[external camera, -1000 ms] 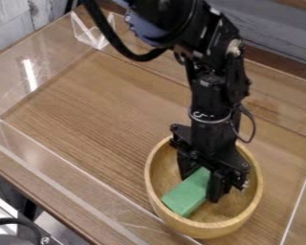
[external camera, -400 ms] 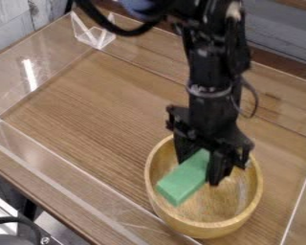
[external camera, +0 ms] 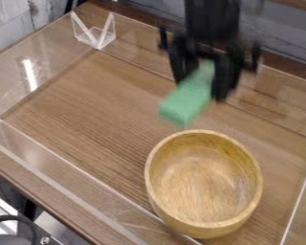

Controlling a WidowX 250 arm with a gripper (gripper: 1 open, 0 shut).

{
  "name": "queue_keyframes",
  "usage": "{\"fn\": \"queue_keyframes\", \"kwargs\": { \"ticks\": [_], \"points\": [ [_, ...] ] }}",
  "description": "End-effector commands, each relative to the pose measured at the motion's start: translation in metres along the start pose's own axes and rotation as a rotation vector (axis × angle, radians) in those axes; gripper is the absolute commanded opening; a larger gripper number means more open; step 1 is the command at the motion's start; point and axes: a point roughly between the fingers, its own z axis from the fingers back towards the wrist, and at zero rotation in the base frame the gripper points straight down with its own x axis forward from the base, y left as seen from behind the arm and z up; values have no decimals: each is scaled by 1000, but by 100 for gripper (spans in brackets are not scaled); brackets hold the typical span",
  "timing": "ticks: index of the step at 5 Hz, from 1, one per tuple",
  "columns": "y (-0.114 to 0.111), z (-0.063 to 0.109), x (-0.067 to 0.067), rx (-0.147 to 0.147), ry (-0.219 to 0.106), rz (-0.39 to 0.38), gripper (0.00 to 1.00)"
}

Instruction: Remove the green block from inside the brown bowl and put it on the table

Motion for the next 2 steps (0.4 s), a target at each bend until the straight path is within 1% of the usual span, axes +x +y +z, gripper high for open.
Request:
{"fn": "queue_keyframes", "kwargs": {
  "ticks": [1, 2],
  "points": [
    [38, 29, 11, 21, -88, 31, 0],
    [47, 15, 22, 18, -113, 34, 0]
  ]
}}
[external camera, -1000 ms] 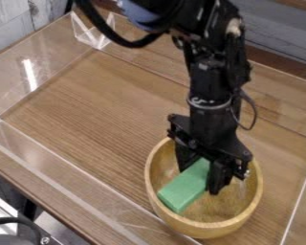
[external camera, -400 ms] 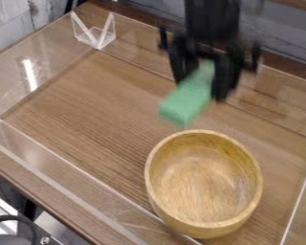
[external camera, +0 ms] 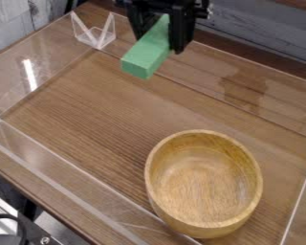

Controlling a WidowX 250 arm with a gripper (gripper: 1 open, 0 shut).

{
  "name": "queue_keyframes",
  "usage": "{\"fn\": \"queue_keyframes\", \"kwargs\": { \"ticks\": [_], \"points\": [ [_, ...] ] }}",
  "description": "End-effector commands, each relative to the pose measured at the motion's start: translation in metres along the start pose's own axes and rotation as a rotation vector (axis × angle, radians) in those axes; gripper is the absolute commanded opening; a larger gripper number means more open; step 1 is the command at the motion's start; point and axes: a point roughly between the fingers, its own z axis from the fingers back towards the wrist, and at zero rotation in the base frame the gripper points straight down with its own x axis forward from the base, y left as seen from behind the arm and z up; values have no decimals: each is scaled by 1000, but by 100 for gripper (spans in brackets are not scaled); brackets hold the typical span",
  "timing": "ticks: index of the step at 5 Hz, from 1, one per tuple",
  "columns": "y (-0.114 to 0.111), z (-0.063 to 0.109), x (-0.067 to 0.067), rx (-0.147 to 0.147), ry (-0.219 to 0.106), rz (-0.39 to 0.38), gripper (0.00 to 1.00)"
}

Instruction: Remove the green block from inside the brown bowl and put it on the table

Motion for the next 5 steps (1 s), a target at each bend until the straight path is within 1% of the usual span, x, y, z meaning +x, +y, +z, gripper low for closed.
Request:
{"fn": "queue_keyframes", "kwargs": {
  "ticks": [1, 2, 4, 5],
  "points": [
    [-2, -4, 5, 2, -44, -12, 0],
    [-13, -18, 10, -1, -53, -21, 0],
    [-43, -36, 19, -8, -77, -64, 0],
    [-17, -29, 15, -4, -81, -89, 0]
  ]
}}
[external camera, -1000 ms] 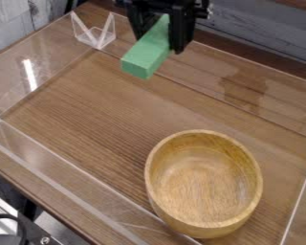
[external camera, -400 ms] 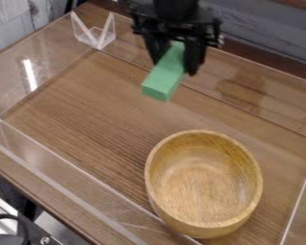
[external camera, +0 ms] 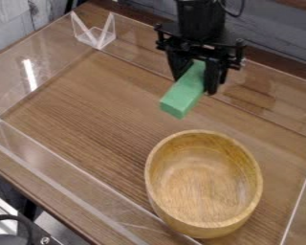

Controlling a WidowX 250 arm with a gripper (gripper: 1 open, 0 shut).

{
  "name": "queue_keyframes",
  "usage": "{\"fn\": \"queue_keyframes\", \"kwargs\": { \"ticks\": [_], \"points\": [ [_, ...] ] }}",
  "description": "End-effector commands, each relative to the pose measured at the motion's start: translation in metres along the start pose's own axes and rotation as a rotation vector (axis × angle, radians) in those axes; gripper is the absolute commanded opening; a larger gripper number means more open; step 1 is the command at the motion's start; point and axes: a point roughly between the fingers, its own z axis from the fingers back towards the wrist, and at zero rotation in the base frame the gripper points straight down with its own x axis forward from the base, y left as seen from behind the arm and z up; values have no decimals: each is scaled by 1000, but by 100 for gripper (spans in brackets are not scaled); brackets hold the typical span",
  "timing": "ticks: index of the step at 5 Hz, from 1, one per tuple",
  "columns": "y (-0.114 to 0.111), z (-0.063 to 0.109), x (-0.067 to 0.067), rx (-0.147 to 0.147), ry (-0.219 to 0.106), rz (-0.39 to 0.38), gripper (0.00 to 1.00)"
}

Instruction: Remove the green block from inside the brown bowl and put it on the table

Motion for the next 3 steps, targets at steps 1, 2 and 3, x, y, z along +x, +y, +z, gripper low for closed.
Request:
{"fn": "queue_keyframes", "kwargs": {
  "ticks": [1, 2, 3],
  "points": [
    [29, 22, -2, 9, -70, -6, 0],
    [63, 30, -20, 6, -98, -32, 0],
    [92, 35, -32, 5, -128, -61, 0]
  ]
}}
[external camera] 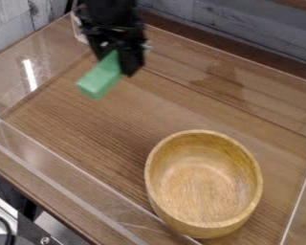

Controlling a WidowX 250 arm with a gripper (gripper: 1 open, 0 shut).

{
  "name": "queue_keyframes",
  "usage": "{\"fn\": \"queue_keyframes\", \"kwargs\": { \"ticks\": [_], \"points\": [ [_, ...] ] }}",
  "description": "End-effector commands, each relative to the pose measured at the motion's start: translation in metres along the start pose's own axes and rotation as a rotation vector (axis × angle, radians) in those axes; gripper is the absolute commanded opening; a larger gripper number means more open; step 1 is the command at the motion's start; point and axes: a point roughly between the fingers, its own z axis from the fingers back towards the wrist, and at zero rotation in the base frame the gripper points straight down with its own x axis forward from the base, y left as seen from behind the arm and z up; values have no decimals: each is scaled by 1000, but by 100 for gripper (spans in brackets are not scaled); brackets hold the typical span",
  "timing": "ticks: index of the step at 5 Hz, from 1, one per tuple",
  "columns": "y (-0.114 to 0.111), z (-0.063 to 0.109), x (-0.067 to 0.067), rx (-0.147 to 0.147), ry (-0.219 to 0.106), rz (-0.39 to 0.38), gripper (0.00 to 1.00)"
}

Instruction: Remove the green block from inside the brown bowl and put it on the table

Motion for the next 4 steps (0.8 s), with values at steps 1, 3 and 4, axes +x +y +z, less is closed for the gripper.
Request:
{"fn": "queue_keyframes", "kwargs": {
  "ticks": [1, 3, 4],
  "points": [
    [16, 5, 5, 26, -60, -41, 0],
    [29, -18, 13, 34, -52, -45, 0],
    [31, -28, 17, 36, -45, -47, 0]
  ]
}}
